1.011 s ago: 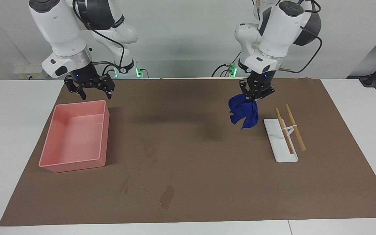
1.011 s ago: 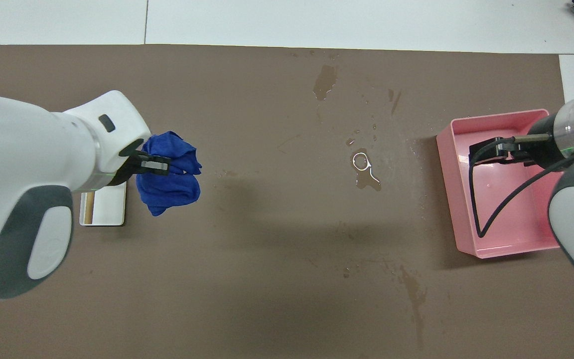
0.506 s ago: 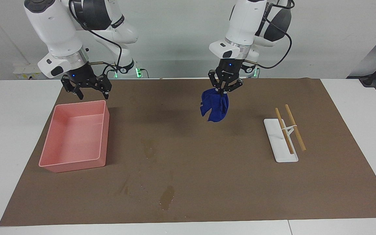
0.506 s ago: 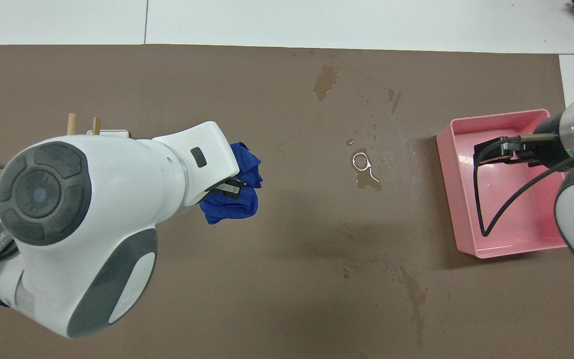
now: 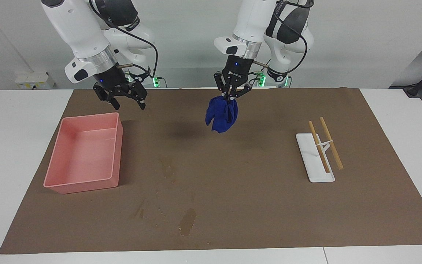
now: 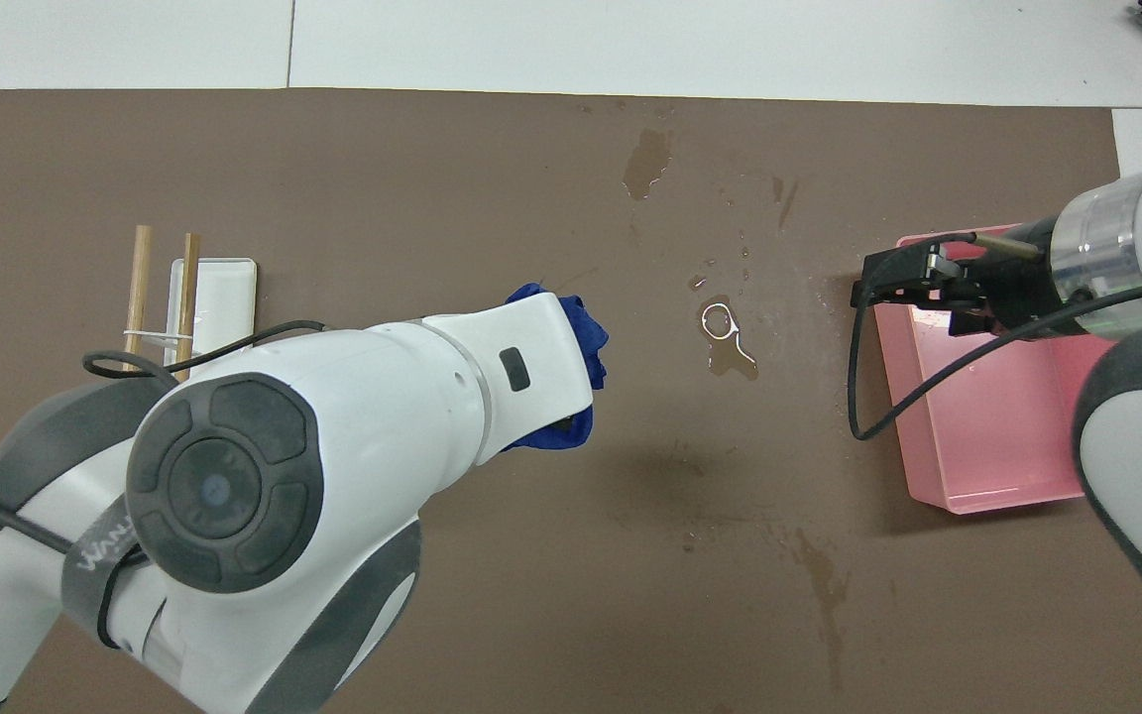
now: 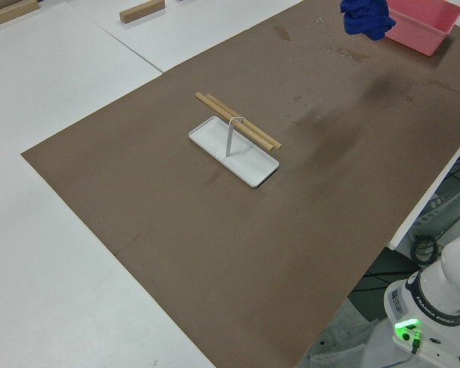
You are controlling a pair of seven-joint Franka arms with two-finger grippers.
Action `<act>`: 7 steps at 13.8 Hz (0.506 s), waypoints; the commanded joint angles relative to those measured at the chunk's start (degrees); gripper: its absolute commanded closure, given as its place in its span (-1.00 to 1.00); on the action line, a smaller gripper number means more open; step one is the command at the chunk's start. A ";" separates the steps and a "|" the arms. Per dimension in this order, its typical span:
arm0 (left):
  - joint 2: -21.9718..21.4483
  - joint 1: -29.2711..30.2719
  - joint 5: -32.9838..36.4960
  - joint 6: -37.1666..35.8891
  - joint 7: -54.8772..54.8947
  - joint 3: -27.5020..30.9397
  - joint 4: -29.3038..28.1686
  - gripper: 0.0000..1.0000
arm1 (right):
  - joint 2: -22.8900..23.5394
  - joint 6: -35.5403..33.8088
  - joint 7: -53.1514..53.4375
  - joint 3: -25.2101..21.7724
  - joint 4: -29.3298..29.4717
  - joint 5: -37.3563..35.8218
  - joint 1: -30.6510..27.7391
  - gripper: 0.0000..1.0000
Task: Wipe water with towel using both arms
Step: 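Lift the towel with the left gripper while the right gripper leaves the tray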
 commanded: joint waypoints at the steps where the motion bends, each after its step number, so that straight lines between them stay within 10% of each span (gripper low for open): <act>1: 0.76 -1.09 0.17 0.77 0.01 0.23 1.74 1.00 | -0.67 3.59 8.22 0.06 -2.52 7.25 -0.30 -1.00; 7: 0.76 -2.15 0.61 0.68 -0.34 -0.82 2.27 1.00 | 2.05 15.97 29.84 0.15 -4.11 20.89 6.98 -1.00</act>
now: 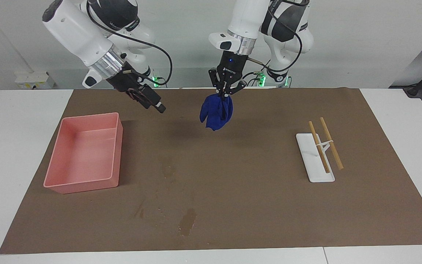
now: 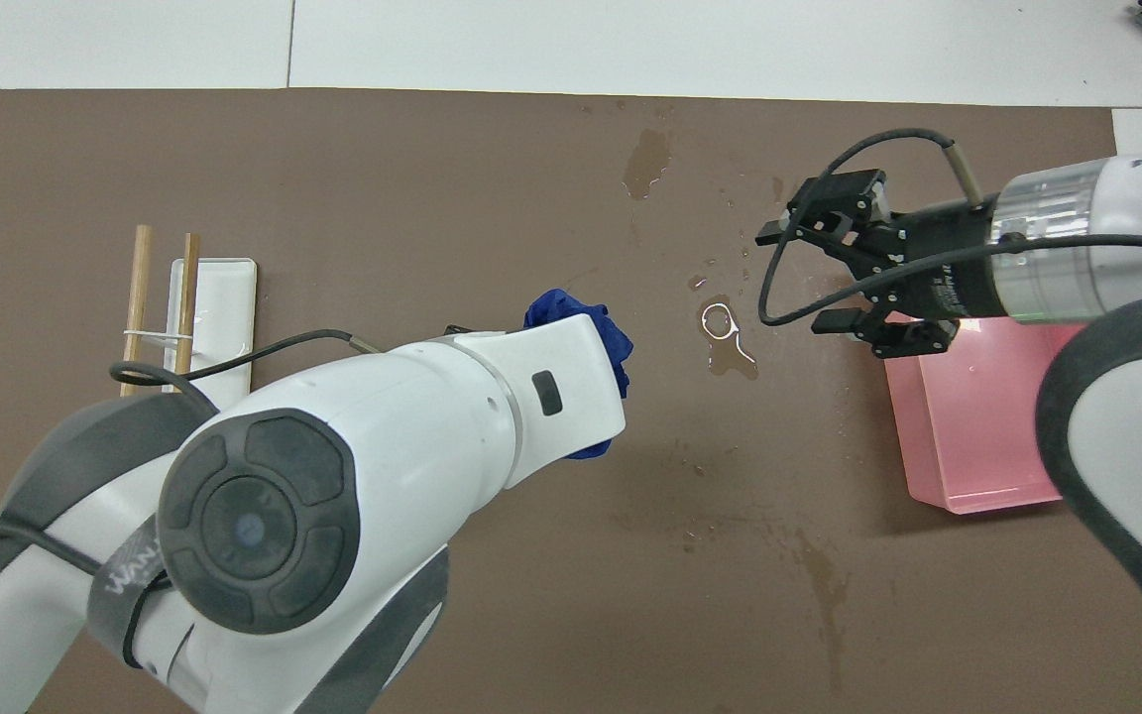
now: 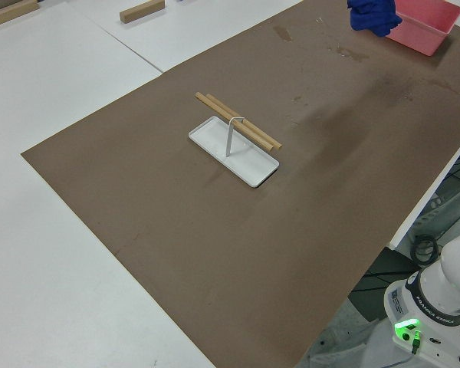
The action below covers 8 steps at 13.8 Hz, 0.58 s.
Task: Wipe water with towel using both arms
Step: 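Grasp the towel with the right gripper from the left gripper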
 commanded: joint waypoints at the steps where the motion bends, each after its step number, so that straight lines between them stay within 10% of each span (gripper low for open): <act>1: 0.93 -0.99 0.93 0.32 -0.43 -0.15 2.16 1.00 | 0.68 6.27 8.17 0.11 -1.67 3.85 4.34 -1.00; 8: 2.25 -0.99 1.99 0.93 -0.52 -0.23 4.36 1.00 | 1.20 12.79 12.41 0.11 -5.72 8.16 9.18 -1.00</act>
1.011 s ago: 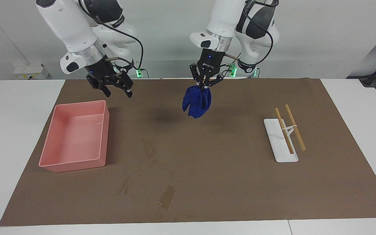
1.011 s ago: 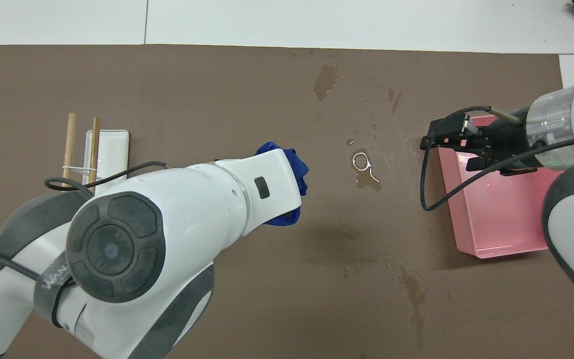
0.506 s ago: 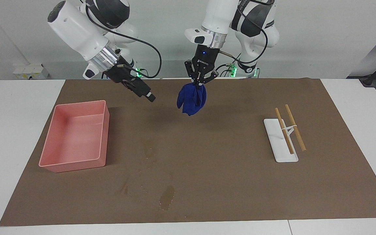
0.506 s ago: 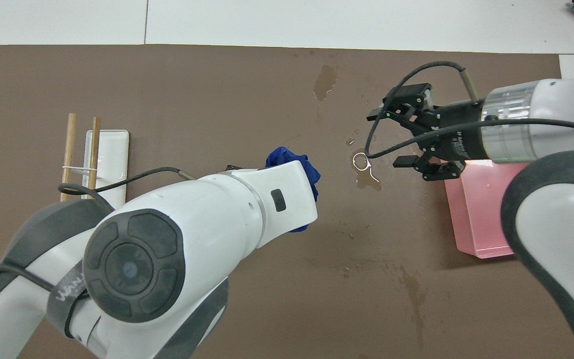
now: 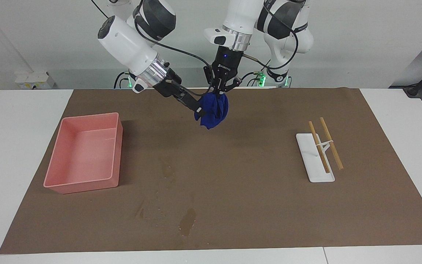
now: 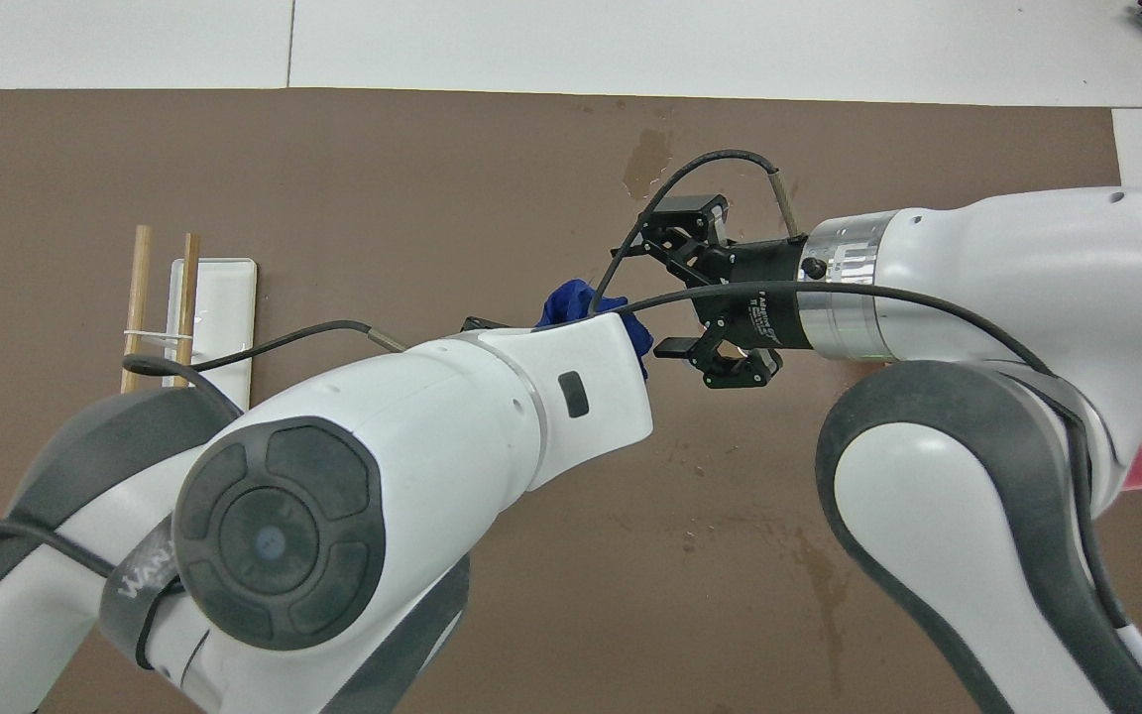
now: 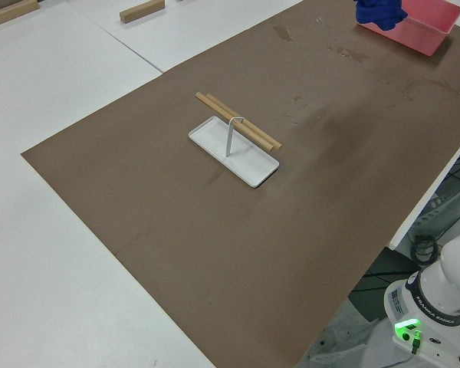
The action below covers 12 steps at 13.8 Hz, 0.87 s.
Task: Wipe water with towel using both arms
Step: 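Grasp the towel with the right gripper from the left gripper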
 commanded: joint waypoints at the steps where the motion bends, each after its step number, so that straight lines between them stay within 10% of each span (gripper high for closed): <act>1: 0.85 -1.05 1.20 1.00 -0.52 0.45 1.50 1.00 | 0.00 1.23 1.32 -0.04 -1.48 2.33 0.88 -1.00; 9: 2.52 -1.22 1.20 5.03 -0.35 -0.34 3.51 1.00 | -1.41 0.35 0.80 -0.13 -6.32 2.34 3.26 -1.00; 10: 2.96 -1.22 1.12 5.30 -0.34 -0.34 4.30 1.00 | -1.40 0.27 0.45 -0.13 -6.23 2.34 2.91 -0.80; 12: 3.05 -1.22 1.12 5.39 -0.34 -0.34 4.40 1.00 | -1.23 -1.13 -2.09 -0.13 -5.88 2.34 2.38 0.56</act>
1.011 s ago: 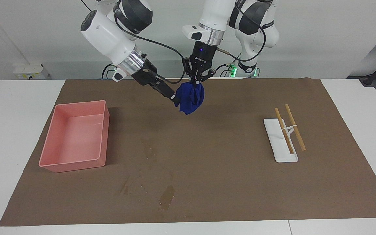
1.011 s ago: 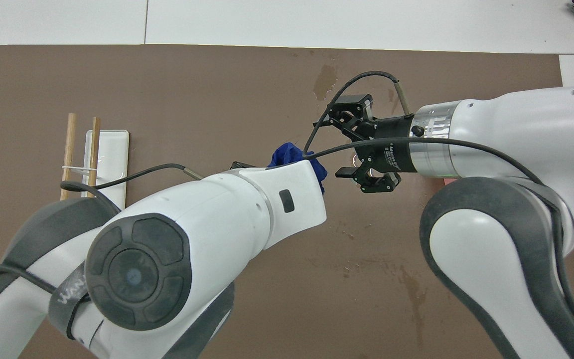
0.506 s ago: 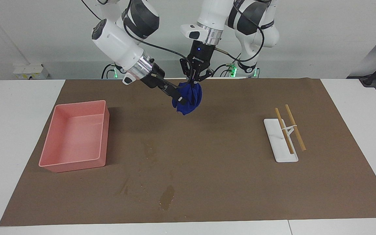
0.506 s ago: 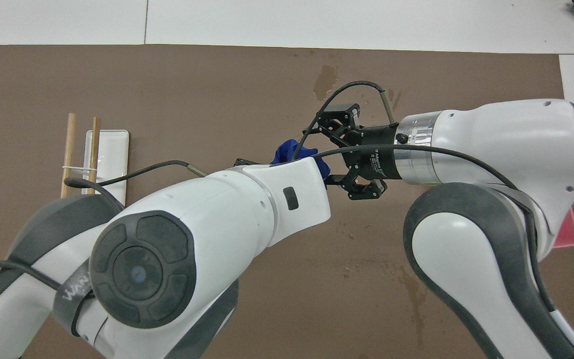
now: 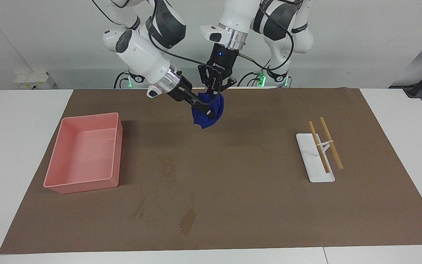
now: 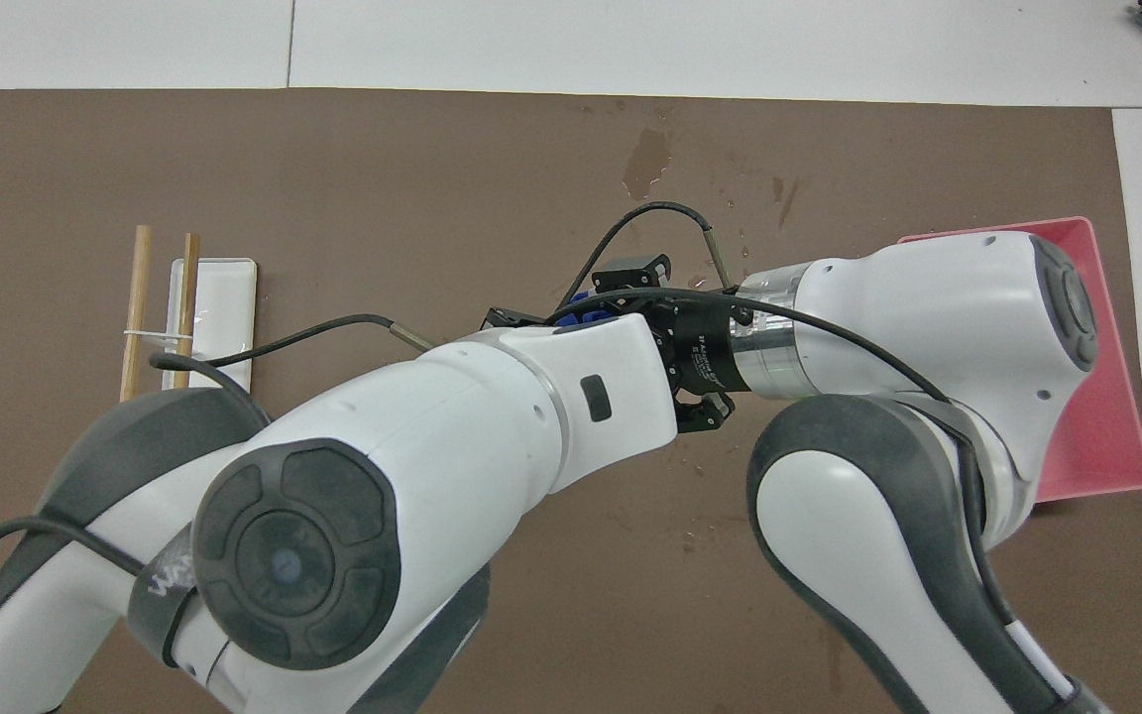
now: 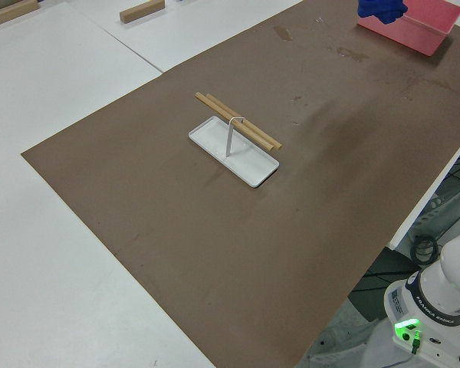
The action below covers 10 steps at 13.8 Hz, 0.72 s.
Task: Wipe water with towel using both arms
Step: 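Grasp the towel with the right gripper from the left gripper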
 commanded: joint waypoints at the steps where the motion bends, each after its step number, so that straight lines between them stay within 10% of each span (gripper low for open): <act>1: 1.54 -1.12 1.11 1.21 -0.26 0.68 2.94 1.00 | -1.20 -2.10 -3.74 0.12 -1.23 1.36 -0.57 1.00; 8: 1.54 -1.04 0.67 1.04 0.00 0.41 2.32 0.97 | -1.11 -3.95 -5.86 -0.23 -0.88 1.18 -1.53 1.00; 9: 1.46 -1.04 0.85 0.95 0.00 0.50 2.15 -0.38 | -1.11 -5.26 -7.25 -0.23 -0.70 0.75 -2.32 1.00; 10: 1.37 -1.04 0.94 0.77 0.00 0.50 1.88 -0.99 | -1.20 -6.84 -9.01 -0.23 -0.70 0.66 -3.11 1.00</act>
